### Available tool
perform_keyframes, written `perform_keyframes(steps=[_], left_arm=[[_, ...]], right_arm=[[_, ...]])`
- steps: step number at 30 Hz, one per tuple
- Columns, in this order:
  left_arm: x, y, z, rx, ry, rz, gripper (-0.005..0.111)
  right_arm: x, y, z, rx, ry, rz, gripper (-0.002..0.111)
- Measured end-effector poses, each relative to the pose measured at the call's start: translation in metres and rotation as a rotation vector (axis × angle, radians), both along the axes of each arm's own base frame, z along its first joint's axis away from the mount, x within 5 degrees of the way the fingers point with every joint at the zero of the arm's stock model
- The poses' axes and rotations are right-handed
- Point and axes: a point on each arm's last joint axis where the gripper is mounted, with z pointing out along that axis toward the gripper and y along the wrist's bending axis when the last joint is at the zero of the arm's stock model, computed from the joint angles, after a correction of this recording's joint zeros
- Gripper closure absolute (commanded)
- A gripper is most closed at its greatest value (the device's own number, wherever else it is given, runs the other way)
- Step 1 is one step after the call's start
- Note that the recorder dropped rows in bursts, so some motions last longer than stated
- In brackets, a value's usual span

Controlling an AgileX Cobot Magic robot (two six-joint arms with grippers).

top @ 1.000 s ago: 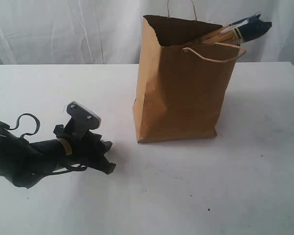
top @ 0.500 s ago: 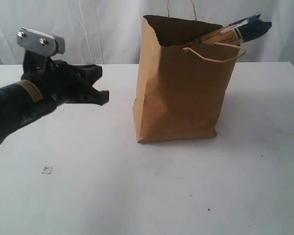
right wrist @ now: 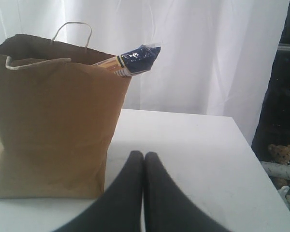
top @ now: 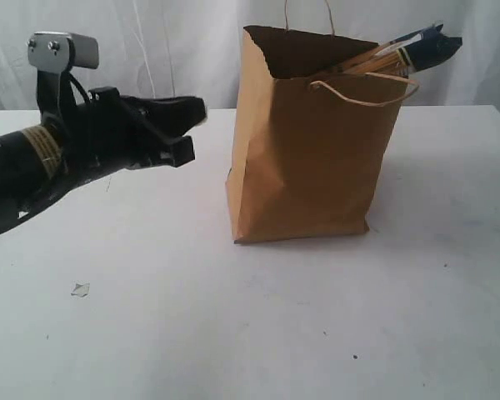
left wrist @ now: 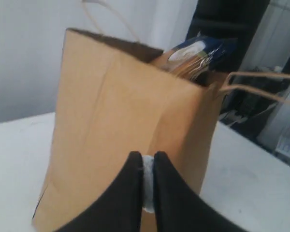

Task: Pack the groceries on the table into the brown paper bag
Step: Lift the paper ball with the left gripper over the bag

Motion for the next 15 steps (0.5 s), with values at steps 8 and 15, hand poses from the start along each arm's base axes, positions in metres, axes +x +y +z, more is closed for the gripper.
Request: perform_keyframes(steps=[8, 15], left_arm=[[0.027, -0.021, 0.050, -0.095, -0.236, -0.037, 0.107], [0.072, -0.048, 0.070, -0.117, -0.277, -0.025, 0.107]], right_arm=[[0.000, 0.000, 0.000, 0.000, 0.000, 0.000, 0.108], [0.000, 0.000, 0.000, 0.000, 0.000, 0.000, 0.108]])
